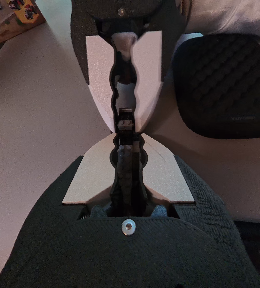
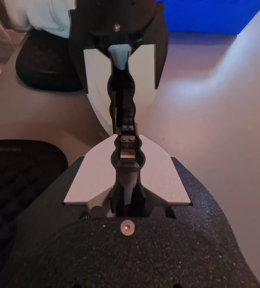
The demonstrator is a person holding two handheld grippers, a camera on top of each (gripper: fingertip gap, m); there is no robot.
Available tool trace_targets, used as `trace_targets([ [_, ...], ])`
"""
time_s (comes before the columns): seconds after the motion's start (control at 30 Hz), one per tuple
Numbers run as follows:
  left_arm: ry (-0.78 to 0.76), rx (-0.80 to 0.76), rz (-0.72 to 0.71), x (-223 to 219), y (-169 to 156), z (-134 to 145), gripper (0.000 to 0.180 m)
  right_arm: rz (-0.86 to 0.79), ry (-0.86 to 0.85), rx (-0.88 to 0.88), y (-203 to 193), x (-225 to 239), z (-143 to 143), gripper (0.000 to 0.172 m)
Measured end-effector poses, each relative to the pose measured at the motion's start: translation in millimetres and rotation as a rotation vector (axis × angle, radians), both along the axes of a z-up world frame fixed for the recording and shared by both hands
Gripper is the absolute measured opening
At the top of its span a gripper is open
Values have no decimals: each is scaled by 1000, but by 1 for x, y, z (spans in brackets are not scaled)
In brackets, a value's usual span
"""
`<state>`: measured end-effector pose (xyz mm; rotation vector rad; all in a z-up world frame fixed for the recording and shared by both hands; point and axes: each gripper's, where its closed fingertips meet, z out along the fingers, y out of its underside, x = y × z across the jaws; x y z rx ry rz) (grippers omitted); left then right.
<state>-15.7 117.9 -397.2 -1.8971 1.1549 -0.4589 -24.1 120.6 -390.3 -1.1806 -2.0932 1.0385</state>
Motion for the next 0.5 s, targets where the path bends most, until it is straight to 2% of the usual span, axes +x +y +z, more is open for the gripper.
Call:
trace_targets([
  [0.1, -1, 6, -16, 1, -1, 0, 24, 29, 45, 136, -2, 1, 0, 19],
  [0.2, -2, -1, -14, 0, -1, 0, 25, 50, 144, 448, 1, -2, 7, 19],
  [0.23, -5, -4, -17, 0, -1, 0, 25, 48, 140, 482, 0, -2, 7, 19],
  [0.3, -6, -4, -19, 0, -2, 0, 25, 36, 136, 420, -2, -3, 5, 19],
  [0.37, -5, -1, -18, 0, -2, 0, 25, -1, 187, 282, -1, -2, 13, 19],
  [0.43, -12, -1, -25, 1, -2, 1, 25, -52, 300, 66, 2, 0, 39, 20],
  [0.5, -59, 4, -45, 1, -5, 6, 24, -81, 484, -71, 7, 5, 73, 19],
])
